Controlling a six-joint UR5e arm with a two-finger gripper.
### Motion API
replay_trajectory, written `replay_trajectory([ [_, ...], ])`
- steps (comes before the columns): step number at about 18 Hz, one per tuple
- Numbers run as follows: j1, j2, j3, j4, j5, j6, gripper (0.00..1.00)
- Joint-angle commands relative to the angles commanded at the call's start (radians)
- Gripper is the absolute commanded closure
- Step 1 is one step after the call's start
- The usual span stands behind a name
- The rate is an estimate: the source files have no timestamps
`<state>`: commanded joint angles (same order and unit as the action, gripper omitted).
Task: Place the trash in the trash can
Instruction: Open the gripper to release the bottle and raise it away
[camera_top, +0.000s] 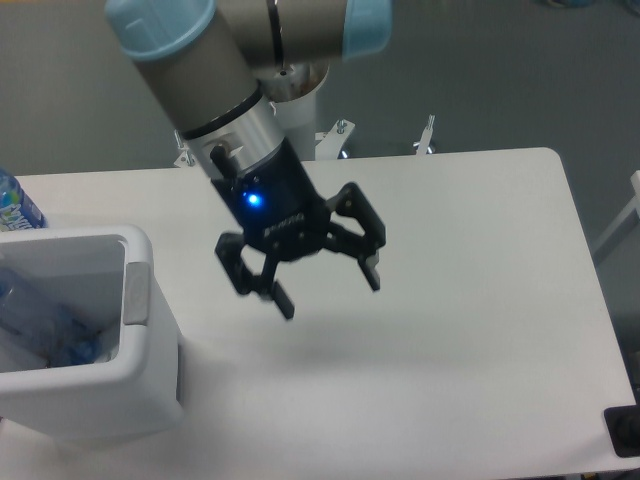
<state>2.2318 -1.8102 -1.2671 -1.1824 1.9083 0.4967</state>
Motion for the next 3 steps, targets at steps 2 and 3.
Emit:
replay_trajectory([
  [2,0.005,0.009,0.000,-0.022,-0.003,0.017,0.00],
  [3,0.014,0.020,-0.003,-0.028,-0.005,0.017,0.00],
])
